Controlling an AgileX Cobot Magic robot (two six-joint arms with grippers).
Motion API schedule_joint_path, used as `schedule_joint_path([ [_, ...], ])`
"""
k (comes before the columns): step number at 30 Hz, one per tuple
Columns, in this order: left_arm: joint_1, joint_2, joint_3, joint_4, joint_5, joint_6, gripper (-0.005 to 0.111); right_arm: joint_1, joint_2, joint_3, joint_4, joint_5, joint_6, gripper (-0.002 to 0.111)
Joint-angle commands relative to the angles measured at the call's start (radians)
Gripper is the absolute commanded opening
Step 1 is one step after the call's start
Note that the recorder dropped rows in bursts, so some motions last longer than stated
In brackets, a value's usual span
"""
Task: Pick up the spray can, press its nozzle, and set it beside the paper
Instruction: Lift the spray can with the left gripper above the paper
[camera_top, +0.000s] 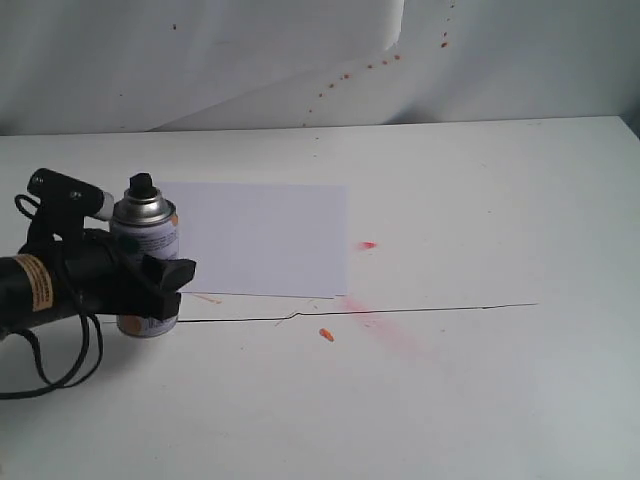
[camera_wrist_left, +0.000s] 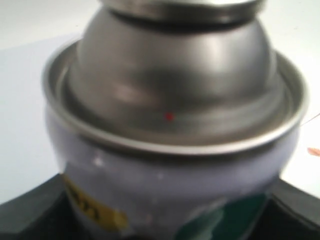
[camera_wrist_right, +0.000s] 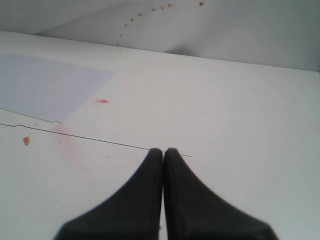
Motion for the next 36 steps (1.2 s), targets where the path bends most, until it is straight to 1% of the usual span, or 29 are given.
schedule_joint_path([
  [1,-0.006,-0.078,-0.089,0.374,0.085,-0.365,0.000,-0.007,-0.006,0.004,0.001,-0.005,-0.001,0.000],
  [7,-0.006,-0.080,-0.217,1.076,0.088,-1.081,0.000,-0.007,-0.006,0.004,0.001,-0.005,-0.001,0.000],
  [8,-0.006,-0.080,-0.238,1.084,0.086,-1.158,0.000,-0.007,-0.006,0.004,0.001,-0.005,-0.001,0.000],
  [9,-0.006,-0.080,-0.249,1.084,0.077,-1.171,0.000,-0.007,-0.006,0.004,0.001,-0.005,-0.001,0.000],
  [14,0.013,-0.080,-0.311,1.084,0.063,-1.169,0.000,-0.007,-0.006,0.004,0.001,-0.005,-0.001,0.000],
  [19,0.062,-0.062,-0.363,1.084,0.049,-1.169,0.000,-0.007,-0.006,0.004,0.001,-0.005,-0.001,0.000],
  [21,0.078,-0.041,-0.381,1.084,0.006,-1.169,0.000,-0.007,-0.006,0.004,0.001,-0.005,-0.001,0.000],
  [26,0.109,0.045,-0.452,1.084,-0.163,-1.163,0.000,-0.007,-0.006,0.004,0.001,-0.005,-0.001,0.000],
  [31,0.109,0.167,-0.527,1.084,-0.199,-1.169,0.000,-0.007,-0.006,0.004,0.001,-0.005,-0.001,0.000],
  [36,0.109,0.210,-0.534,1.084,-0.235,-1.170,0.000,-0.007,-0.006,0.004,0.001,-0.005,-0.001,0.000],
])
